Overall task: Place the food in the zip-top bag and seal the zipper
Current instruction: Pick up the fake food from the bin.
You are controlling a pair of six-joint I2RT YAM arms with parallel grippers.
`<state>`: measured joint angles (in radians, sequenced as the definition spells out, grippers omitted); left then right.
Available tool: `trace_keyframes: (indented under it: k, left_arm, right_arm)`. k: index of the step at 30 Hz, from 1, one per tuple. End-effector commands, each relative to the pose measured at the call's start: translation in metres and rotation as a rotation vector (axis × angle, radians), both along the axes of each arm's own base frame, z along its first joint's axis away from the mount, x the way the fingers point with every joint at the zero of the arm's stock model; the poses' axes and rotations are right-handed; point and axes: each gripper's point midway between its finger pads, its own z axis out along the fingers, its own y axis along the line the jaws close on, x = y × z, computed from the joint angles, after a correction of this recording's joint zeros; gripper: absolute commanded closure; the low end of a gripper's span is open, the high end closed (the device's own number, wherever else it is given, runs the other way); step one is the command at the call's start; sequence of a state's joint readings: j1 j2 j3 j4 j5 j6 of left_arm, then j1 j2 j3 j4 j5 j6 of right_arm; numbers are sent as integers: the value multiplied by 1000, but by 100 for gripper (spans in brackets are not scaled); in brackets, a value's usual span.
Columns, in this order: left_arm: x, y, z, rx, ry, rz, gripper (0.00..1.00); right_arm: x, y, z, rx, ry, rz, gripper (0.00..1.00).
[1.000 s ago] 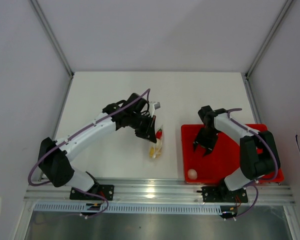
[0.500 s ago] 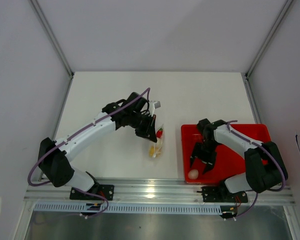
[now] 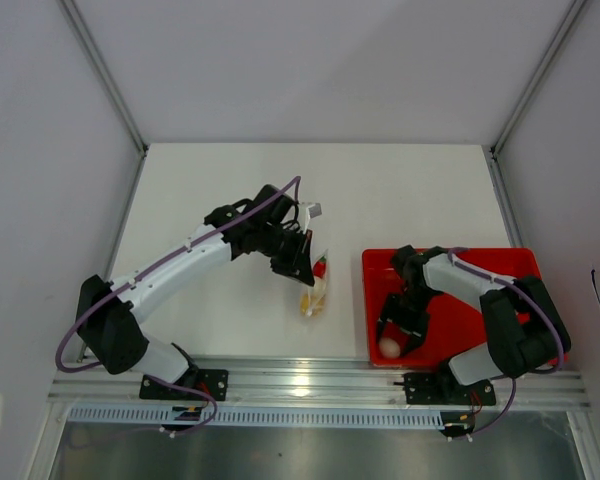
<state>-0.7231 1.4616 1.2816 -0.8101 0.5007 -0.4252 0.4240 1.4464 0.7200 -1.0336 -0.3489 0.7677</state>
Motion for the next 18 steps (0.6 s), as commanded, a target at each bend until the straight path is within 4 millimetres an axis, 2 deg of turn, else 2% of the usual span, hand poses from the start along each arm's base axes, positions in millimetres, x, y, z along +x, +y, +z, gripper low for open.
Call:
trace_keyframes:
  k: [1,7,18]
  left_arm:
    - [1,0,9,-33,-26,-6,100]
    - [-2,4,10,-31,-33,-1,99]
    - [-3,6,9,-32,-36,6,99]
  right_arm:
    - [9,9,-6,14,-9,-5,33]
    - [11,12,-15,2,-7,3,38]
    - [9,11,-16,-9,-15,3,58]
